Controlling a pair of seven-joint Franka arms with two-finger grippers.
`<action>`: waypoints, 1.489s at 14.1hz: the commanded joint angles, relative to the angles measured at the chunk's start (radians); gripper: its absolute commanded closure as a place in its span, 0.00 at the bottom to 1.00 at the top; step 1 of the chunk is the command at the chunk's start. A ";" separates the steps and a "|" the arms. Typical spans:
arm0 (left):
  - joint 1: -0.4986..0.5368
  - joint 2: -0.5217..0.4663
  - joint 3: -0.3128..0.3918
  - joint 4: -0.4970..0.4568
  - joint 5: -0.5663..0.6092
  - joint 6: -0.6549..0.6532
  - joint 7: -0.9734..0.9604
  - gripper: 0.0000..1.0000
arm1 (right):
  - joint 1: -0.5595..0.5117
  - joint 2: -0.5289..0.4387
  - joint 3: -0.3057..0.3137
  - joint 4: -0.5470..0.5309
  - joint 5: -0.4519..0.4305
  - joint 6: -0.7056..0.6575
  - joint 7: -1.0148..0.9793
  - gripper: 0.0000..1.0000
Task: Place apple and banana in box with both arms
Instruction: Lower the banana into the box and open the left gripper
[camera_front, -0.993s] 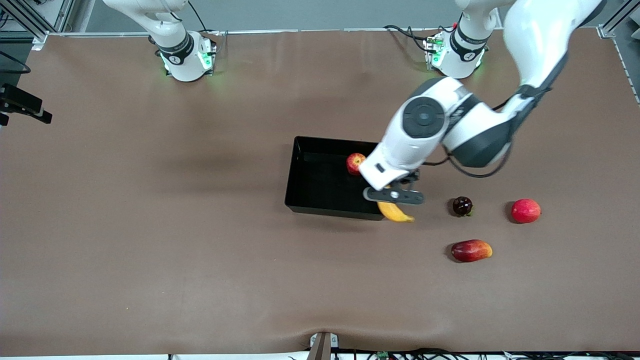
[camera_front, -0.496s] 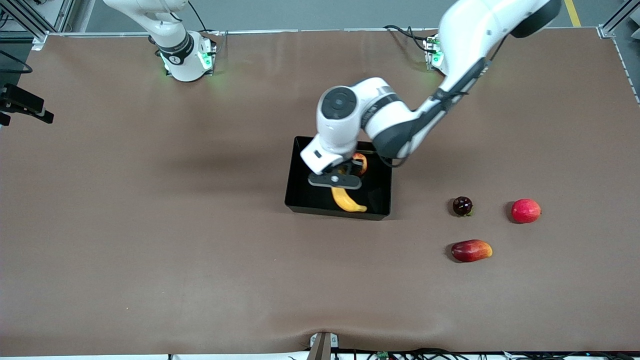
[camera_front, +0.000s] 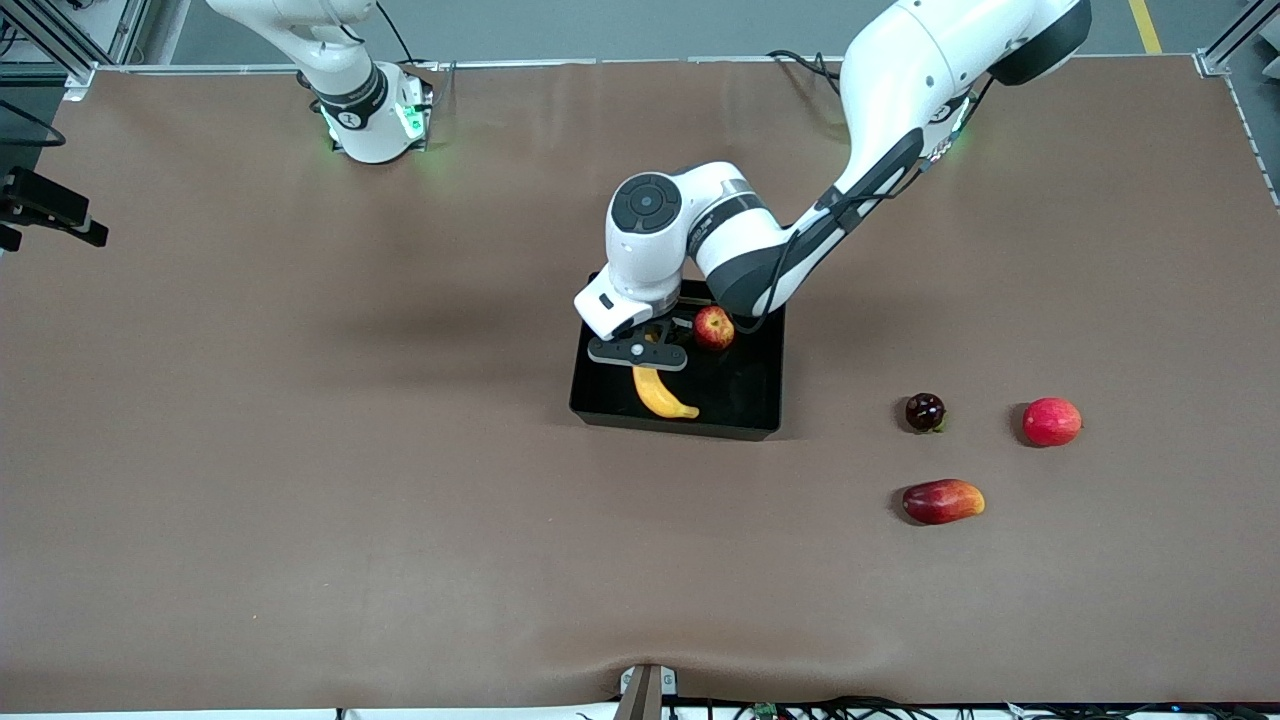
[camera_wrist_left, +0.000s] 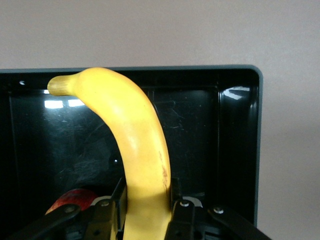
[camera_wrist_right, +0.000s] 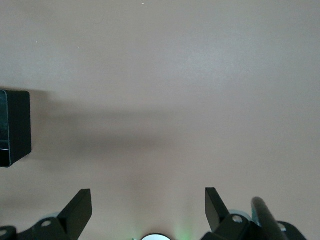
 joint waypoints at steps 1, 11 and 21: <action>-0.050 0.019 0.040 0.021 0.002 0.040 -0.012 1.00 | -0.021 -0.007 0.017 -0.002 0.010 -0.006 -0.007 0.00; -0.110 0.085 0.114 0.021 0.008 0.115 0.010 1.00 | -0.021 -0.006 0.017 -0.002 -0.001 -0.003 0.010 0.00; -0.151 0.128 0.155 0.021 -0.008 0.143 -0.045 0.00 | -0.021 -0.004 0.015 -0.003 -0.001 -0.006 0.056 0.00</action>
